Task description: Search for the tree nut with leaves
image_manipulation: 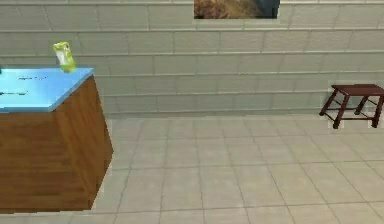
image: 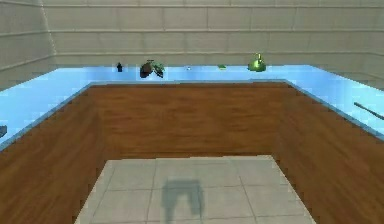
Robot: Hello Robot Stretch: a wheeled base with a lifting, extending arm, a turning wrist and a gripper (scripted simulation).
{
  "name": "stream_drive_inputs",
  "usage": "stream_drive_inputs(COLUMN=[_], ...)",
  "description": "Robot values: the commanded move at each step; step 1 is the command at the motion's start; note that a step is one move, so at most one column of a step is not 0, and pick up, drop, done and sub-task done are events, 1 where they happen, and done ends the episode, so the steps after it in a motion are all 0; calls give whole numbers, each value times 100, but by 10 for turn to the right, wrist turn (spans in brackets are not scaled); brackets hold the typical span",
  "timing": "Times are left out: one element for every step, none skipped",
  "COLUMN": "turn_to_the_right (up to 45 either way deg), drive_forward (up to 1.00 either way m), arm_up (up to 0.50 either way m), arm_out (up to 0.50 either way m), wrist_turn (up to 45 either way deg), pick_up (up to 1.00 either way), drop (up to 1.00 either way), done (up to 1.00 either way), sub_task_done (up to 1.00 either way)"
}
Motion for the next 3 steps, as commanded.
stream_drive_inputs(turn_to_the_right=[120, 0, 60], drive_forward=[0, 100, 0], arm_up=[0, 0, 0], arm_out=[0, 0, 0], wrist_turn=[0, 0, 0], pick_up=[0, 0, 0], drop=[0, 0, 0], done=[0, 0, 0], sub_task_done=[0, 0, 0])
